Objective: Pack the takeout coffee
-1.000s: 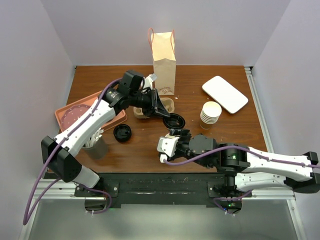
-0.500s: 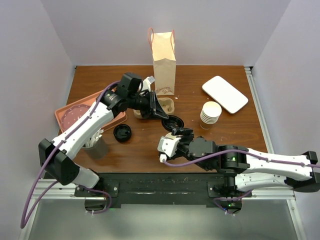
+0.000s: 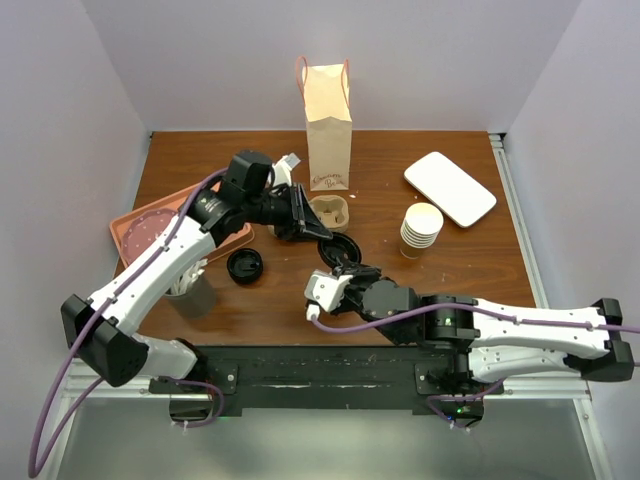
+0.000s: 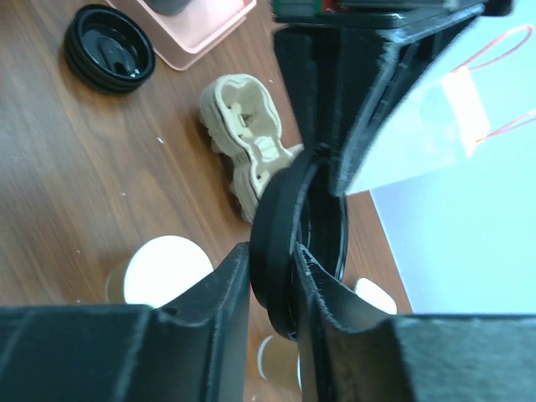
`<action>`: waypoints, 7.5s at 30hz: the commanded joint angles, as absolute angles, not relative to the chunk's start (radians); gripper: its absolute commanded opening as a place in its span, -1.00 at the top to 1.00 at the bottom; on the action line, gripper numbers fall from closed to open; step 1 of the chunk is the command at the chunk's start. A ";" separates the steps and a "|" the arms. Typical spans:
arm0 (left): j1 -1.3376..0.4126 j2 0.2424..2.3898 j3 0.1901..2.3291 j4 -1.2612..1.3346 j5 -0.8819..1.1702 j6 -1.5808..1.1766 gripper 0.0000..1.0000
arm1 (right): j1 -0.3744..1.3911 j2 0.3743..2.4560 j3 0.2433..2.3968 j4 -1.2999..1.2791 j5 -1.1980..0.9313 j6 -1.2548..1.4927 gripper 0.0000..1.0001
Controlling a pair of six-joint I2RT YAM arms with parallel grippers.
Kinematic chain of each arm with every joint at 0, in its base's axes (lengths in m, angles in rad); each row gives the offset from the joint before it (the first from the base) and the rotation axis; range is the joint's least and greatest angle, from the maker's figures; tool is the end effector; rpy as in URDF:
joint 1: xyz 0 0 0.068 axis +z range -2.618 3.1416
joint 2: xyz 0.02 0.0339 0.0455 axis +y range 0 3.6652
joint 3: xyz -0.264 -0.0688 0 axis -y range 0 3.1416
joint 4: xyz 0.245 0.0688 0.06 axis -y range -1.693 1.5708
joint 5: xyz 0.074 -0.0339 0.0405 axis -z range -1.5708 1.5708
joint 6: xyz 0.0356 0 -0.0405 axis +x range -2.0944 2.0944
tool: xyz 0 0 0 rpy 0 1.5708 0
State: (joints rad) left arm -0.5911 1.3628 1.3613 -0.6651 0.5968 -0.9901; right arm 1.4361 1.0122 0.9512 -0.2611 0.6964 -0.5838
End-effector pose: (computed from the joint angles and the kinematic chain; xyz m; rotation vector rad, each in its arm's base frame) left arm 0.2312 -0.1793 0.3675 -0.1311 2.5579 -1.4225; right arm 0.0528 0.2193 0.3503 -1.2437 1.3239 -0.0575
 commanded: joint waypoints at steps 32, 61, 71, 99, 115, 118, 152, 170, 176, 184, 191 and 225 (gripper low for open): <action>-0.413 1.200 0.591 1.402 1.247 -1.086 -0.36 | 0.765 0.946 1.012 -0.322 -0.725 0.426 0.87; -0.551 1.137 0.766 0.261 1.252 -0.281 0.46 | 0.742 1.040 1.005 -0.183 -0.818 0.505 0.60; -0.551 1.222 0.822 0.132 1.068 -0.394 0.79 | 0.730 1.005 1.104 -0.435 -0.368 0.508 -0.22; -0.601 1.238 0.657 0.578 0.742 -1.046 0.87 | 0.730 1.014 1.039 -0.637 -0.002 0.764 0.01; -0.609 1.243 0.644 0.591 0.715 -1.069 0.79 | 0.730 1.032 1.031 -0.641 -0.002 0.787 0.74; -0.617 1.246 0.641 0.594 0.715 -1.071 0.72 | 0.730 1.035 1.034 -0.653 0.014 0.782 0.91; -0.612 0.977 0.744 -0.227 0.210 -0.627 -0.35 | 0.808 1.410 1.371 -1.088 0.166 0.623 1.00; -0.612 0.954 0.706 -0.219 0.221 -0.611 -0.34 | 0.808 1.557 1.425 -1.101 0.149 0.600 1.00; -0.611 0.963 0.713 -0.222 0.221 -0.598 -0.34 | 0.808 1.609 1.453 -1.111 0.138 0.588 1.00; -0.612 0.962 0.722 -0.236 0.210 -0.586 -0.34 | 0.808 1.640 1.454 -1.120 0.129 0.580 1.00; -0.611 0.962 0.729 -0.241 0.206 -0.583 -0.35 | 0.808 1.660 1.486 -1.146 0.132 0.574 1.00; -0.611 0.933 0.715 -0.241 0.229 -0.609 -0.36 | 0.808 1.697 1.454 -1.132 0.129 0.555 1.00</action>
